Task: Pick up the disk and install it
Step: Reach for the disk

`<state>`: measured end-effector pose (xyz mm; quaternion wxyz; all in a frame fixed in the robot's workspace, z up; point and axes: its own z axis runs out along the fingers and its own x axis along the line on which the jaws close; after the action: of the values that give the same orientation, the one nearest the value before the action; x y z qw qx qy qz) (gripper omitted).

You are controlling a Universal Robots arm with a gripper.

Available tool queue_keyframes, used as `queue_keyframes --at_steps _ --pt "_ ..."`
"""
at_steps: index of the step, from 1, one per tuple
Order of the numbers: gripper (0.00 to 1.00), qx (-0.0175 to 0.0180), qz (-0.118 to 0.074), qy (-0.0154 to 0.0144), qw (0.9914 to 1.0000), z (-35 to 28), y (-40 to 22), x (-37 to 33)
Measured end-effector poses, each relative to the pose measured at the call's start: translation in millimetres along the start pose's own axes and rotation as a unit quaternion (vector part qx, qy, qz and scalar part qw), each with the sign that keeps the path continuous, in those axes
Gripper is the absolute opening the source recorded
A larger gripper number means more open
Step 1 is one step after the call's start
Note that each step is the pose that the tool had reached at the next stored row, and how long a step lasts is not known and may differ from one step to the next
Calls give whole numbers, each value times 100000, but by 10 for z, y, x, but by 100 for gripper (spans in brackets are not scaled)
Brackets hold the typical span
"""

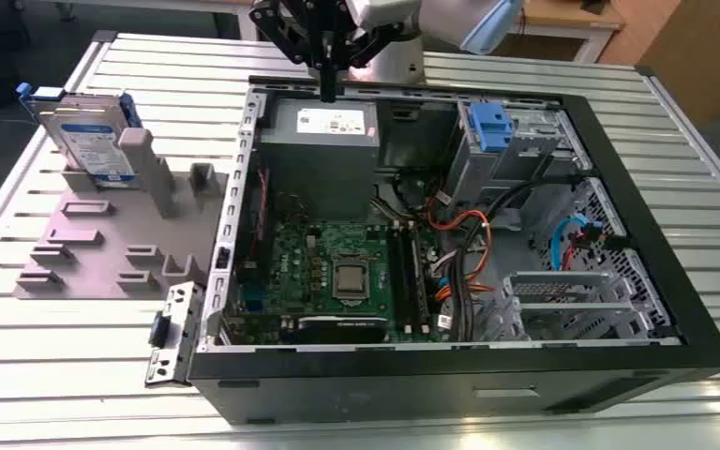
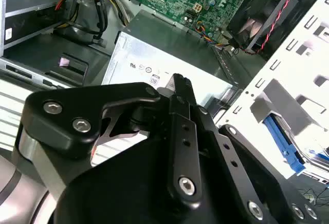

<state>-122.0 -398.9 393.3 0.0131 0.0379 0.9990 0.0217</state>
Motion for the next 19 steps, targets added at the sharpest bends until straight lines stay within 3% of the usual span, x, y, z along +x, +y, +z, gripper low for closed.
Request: queue_keyframes --at_steps 19 --pt "11 1 -1 1 100000 -1 -2 23"
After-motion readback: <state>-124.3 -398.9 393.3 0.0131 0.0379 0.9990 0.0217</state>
